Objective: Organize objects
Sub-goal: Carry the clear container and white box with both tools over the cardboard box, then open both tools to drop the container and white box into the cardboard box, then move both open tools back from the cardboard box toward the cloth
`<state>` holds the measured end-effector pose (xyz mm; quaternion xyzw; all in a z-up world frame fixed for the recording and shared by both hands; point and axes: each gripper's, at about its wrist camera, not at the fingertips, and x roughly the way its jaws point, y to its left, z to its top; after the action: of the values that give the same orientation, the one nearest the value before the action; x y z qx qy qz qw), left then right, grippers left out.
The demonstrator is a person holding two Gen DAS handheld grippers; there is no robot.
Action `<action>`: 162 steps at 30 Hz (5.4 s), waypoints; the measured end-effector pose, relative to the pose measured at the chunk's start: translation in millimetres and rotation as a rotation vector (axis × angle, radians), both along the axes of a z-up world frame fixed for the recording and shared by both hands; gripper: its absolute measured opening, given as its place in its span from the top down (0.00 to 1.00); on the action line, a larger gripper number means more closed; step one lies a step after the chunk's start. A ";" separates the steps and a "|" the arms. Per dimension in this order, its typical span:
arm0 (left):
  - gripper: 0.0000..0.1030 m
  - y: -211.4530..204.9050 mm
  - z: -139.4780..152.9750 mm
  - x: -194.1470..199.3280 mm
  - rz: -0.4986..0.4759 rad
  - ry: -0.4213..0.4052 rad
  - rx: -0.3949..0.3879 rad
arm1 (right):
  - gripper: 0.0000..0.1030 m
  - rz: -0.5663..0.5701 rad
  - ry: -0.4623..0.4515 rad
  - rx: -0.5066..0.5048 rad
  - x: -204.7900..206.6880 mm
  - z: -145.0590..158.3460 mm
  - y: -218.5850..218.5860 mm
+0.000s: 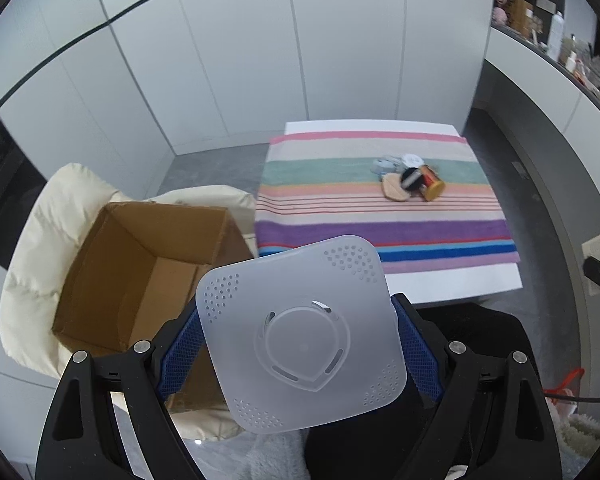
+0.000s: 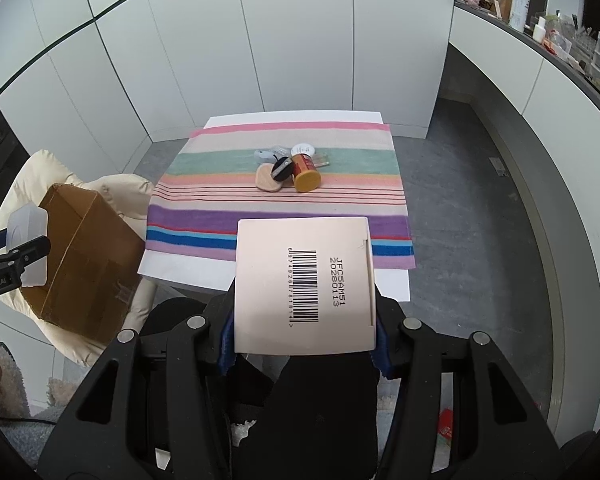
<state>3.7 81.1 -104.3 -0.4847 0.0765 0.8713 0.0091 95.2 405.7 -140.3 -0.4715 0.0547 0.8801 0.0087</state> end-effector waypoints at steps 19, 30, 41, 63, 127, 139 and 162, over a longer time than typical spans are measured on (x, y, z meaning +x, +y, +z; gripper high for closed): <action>0.14 -87.9 -2.6 17.7 0.168 0.014 0.022 | 0.47 0.290 0.029 0.063 -27.4 16.0 -140.4; 0.14 -171.9 -11.3 59.4 0.356 0.004 0.046 | 0.47 0.569 0.014 0.042 -28.4 9.4 -257.5; 0.14 -228.6 -27.2 87.9 0.485 -0.015 0.058 | 0.47 0.778 -0.027 0.057 -23.1 -7.0 -344.8; 0.14 -276.3 -67.0 -5.7 0.522 -0.020 0.077 | 0.47 0.869 -0.093 0.121 -117.0 -62.3 -436.1; 0.06 -262.7 -72.4 36.6 0.521 -0.085 0.146 | 0.00 0.711 -0.081 0.041 -70.1 -57.4 -381.3; 0.06 -222.2 -67.4 22.5 0.422 -0.034 0.015 | 0.00 0.589 -0.048 -0.007 -71.3 -43.1 -325.4; 0.06 -91.4 -65.4 -58.2 0.144 -0.051 0.070 | 0.00 0.234 -0.045 0.034 -97.9 -46.3 -162.6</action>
<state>-54.5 -10.3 -169.8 -0.5104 0.0108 0.8591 -0.0348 -2.7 243.1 -186.6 -0.4942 -0.0160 0.8651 -0.0848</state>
